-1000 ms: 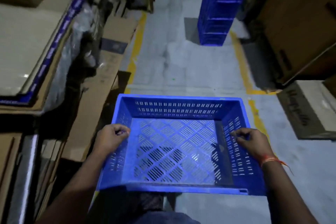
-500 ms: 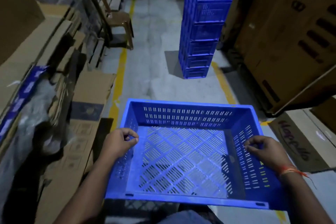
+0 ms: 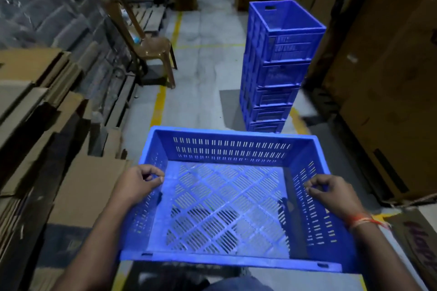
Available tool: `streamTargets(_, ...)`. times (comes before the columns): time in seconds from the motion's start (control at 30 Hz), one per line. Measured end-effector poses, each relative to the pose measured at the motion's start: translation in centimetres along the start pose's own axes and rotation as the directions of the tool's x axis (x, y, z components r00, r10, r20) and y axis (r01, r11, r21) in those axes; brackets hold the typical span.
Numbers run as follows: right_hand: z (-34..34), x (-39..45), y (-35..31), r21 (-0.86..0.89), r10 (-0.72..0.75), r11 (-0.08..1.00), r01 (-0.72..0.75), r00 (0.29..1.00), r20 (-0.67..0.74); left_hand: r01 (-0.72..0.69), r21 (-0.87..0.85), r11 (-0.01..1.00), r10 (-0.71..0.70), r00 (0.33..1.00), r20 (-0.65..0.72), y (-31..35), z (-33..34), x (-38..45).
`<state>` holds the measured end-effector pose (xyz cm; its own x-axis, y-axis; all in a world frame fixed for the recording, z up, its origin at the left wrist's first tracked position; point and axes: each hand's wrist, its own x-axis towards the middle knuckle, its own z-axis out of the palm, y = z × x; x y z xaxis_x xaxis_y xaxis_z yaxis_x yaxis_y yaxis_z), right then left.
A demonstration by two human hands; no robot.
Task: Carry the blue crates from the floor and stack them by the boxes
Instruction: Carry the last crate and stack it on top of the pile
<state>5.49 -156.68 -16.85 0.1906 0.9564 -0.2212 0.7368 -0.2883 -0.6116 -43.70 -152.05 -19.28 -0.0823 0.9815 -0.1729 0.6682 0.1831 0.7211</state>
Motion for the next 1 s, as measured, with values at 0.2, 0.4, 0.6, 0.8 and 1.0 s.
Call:
streamTargets(0.2,0.9,14.4,-6.2,0.046,-0.034,0.998,0.033,0.999,0.016,0.02,-0.033,0.999,-0.022,0.998,-0.056,-0.3,-3.1,12.5)
streamTargets(0.4,4.6,27.3,-12.8,0.096,-0.016,0.995,0.017,1.0,-0.013,-0.003,-0.087,0.996,0.005,1.0,0.028,-1.3,-6.8,28.9)
streamTargets(0.6,7.0,38.6,-20.2,0.131,0.008,0.991,-0.003,0.999,-0.037,-0.073,-0.078,0.994,0.077,0.996,0.053,0.1,-13.0,44.4)
streamTargets(0.8,9.9,50.4,-24.8,0.172,0.03,0.985,-0.017,0.997,-0.074,-0.12,0.038,0.992,0.118,0.992,0.047,1.2,-17.0,59.1)
streamTargets(1.0,13.0,64.6,-28.5,0.216,0.077,0.975,-0.057,0.994,-0.084,-0.102,0.051,0.994,0.098,0.993,0.064,1.6,-17.7,75.0)
